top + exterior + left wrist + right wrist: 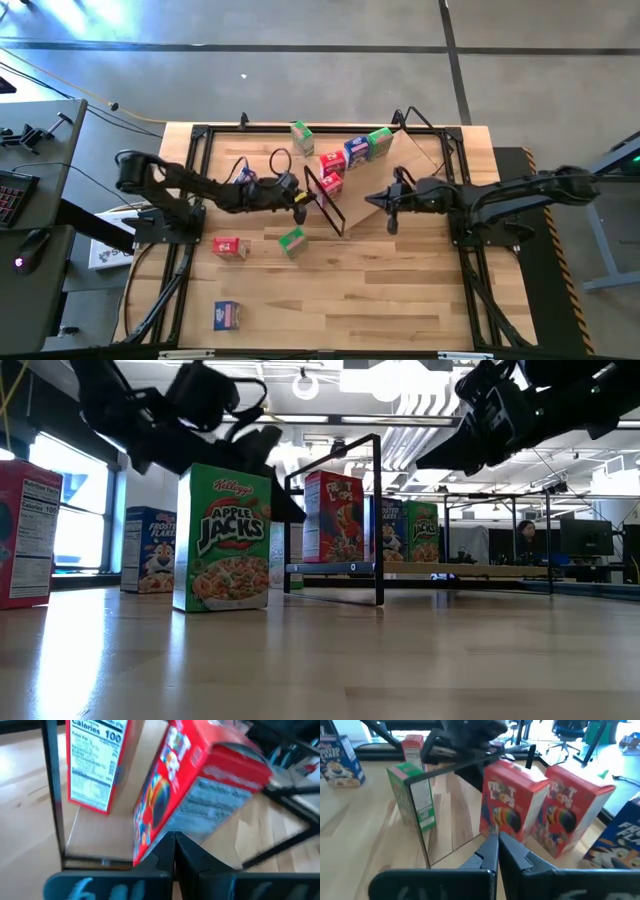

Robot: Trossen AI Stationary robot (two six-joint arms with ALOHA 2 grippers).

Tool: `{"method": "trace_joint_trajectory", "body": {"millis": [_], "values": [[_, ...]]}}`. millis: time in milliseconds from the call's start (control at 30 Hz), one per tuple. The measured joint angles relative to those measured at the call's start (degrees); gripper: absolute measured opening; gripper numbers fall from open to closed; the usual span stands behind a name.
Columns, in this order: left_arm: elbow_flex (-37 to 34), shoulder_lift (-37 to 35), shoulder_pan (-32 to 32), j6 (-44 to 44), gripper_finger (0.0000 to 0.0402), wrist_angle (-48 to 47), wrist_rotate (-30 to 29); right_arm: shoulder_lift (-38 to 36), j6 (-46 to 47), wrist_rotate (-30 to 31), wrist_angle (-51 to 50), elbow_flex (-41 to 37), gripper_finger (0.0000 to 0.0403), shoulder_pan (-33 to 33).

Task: Stack cereal on shelf
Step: Put the top red cereal box on the shelf aligned with the other red cereal box

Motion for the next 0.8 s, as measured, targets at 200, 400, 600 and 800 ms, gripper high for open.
{"method": "trace_joint_trajectory", "body": {"millis": [200, 400, 600, 800], "values": [[0.0, 4.2, 2.8, -0.1, 0.0, 5.8, 3.3, 3.9, 0.3, 1.8, 2.8, 0.0, 0.0, 0.0], [1.3, 7.8, 3.4, -0.4, 0.0, 9.2, 4.8, 10.2, 2.6, 1.8, 7.3, 0.0, 0.0, -2.9], [4.0, 10.8, 3.7, 1.0, 0.0, 10.1, 5.8, 16.9, 2.8, -2.6, 14.1, 0.0, 0.0, -5.5], [5.0, 11.7, 4.9, 1.1, 0.0, 10.2, 5.8, 21.6, 4.3, -4.7, 19.5, 0.0, 0.0, -6.1]]}}
